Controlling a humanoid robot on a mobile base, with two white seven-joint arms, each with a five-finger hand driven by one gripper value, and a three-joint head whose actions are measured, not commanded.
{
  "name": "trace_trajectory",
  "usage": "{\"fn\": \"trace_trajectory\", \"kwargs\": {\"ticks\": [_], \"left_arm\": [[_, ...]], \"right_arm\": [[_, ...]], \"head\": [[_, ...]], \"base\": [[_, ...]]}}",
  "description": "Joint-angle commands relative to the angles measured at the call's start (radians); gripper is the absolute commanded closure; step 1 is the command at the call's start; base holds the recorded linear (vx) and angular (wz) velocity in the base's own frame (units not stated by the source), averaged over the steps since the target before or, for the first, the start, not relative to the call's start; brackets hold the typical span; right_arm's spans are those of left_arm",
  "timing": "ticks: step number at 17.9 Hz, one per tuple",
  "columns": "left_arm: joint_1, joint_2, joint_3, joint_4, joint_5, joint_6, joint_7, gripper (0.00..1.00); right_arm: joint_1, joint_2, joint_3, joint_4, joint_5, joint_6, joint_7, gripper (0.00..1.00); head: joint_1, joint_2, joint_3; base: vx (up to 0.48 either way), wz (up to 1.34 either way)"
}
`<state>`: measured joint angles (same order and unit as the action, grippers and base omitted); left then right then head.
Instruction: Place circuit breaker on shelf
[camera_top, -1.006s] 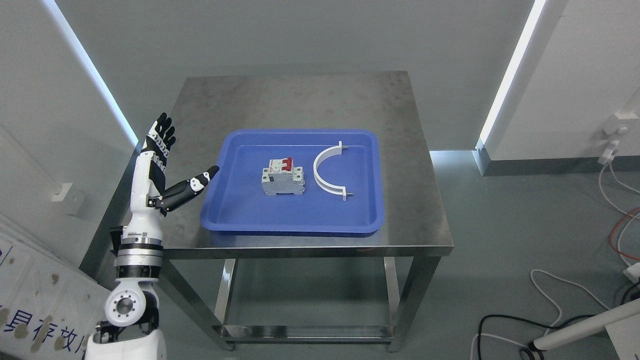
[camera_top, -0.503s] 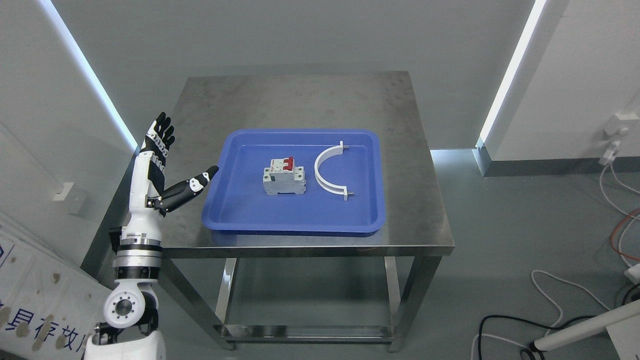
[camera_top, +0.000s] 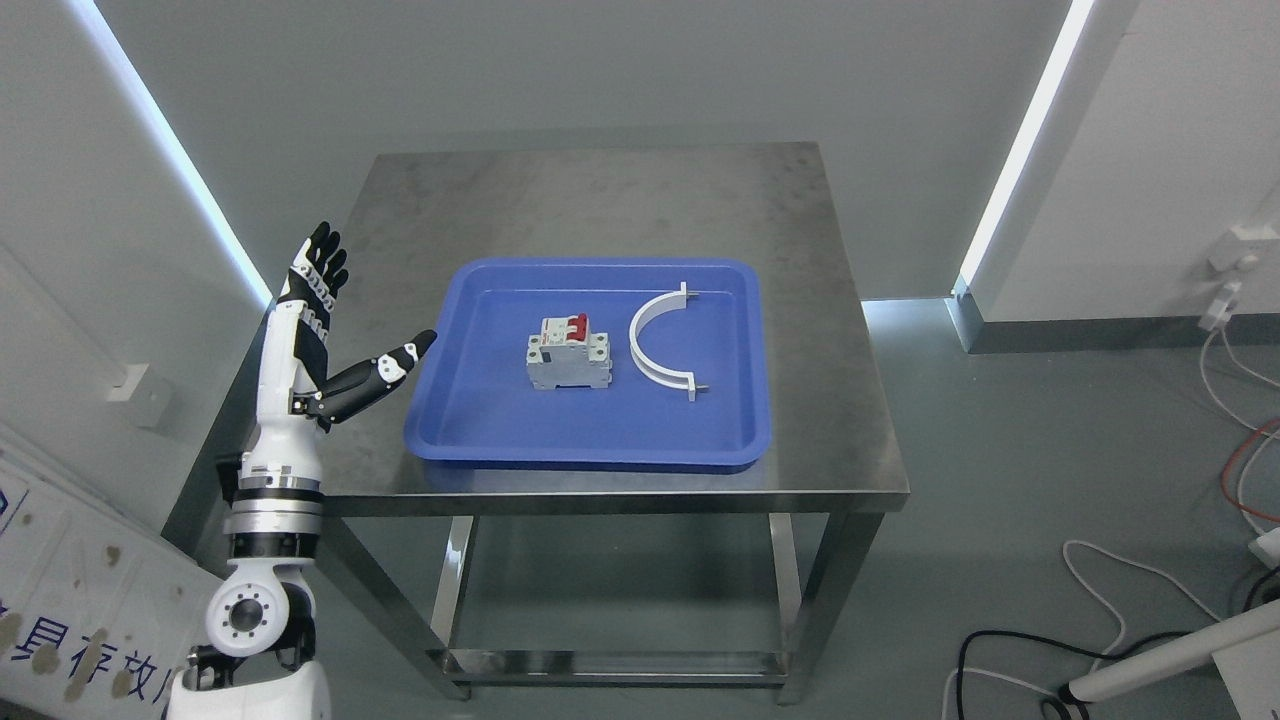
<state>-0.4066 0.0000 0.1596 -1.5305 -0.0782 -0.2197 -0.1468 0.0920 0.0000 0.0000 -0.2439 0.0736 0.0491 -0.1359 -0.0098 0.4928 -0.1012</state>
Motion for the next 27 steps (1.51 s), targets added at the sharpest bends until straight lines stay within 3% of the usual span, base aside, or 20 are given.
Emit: {"fn": "trace_trajectory", "kwargs": {"ticks": [1, 9, 12, 15, 20, 24, 27], "left_arm": [[-0.006, 0.018, -0.006, -0.005, 0.000, 0.005, 0.000, 0.00], [-0.030, 0.018, -0.020, -0.005, -0.002, 0.013, -0.025, 0.00], [-0.044, 0.092, -0.113, -0.004, -0.012, 0.045, -0.134, 0.00], [-0.092, 0.127, -0.141, 0.007, -0.151, 0.118, -0.204, 0.01], [-0.204, 0.163, -0.199, 0.049, -0.230, 0.244, -0.520, 0.07], [-0.219, 0.158, -0.307, 0.053, -0.284, 0.307, -0.537, 0.08], [-0.212, 0.169, -0.298, 0.079, -0.351, 0.307, -0.543, 0.20]], "right_arm": [[0.000, -0.017, 0.020, 0.000, 0.000, 0.031, 0.001, 0.00], [0.000, -0.017, 0.020, 0.000, 0.000, 0.031, -0.001, 0.00], [0.000, -0.017, 0.020, 0.000, 0.000, 0.031, -0.001, 0.00], [0.000, -0.017, 0.020, 0.000, 0.000, 0.031, -0.001, 0.00], [0.000, -0.017, 0.020, 0.000, 0.000, 0.031, -0.001, 0.00], [0.000, -0.017, 0.020, 0.000, 0.000, 0.031, -0.001, 0.00], [0.000, -0.017, 0.020, 0.000, 0.000, 0.031, -0.001, 0.00]], "head": [[0.0000, 0.000, 0.000], [0.0000, 0.000, 0.000], [0.0000, 0.000, 0.000], [0.0000, 0.000, 0.000], [0.0000, 0.000, 0.000], [0.0000, 0.000, 0.000], [0.0000, 0.000, 0.000]], "base": [[0.000, 0.00], [0.000, 0.00], [0.000, 0.00], [0.000, -0.01], [0.013, -0.03], [0.037, -0.03], [0.050, -0.06]]}}
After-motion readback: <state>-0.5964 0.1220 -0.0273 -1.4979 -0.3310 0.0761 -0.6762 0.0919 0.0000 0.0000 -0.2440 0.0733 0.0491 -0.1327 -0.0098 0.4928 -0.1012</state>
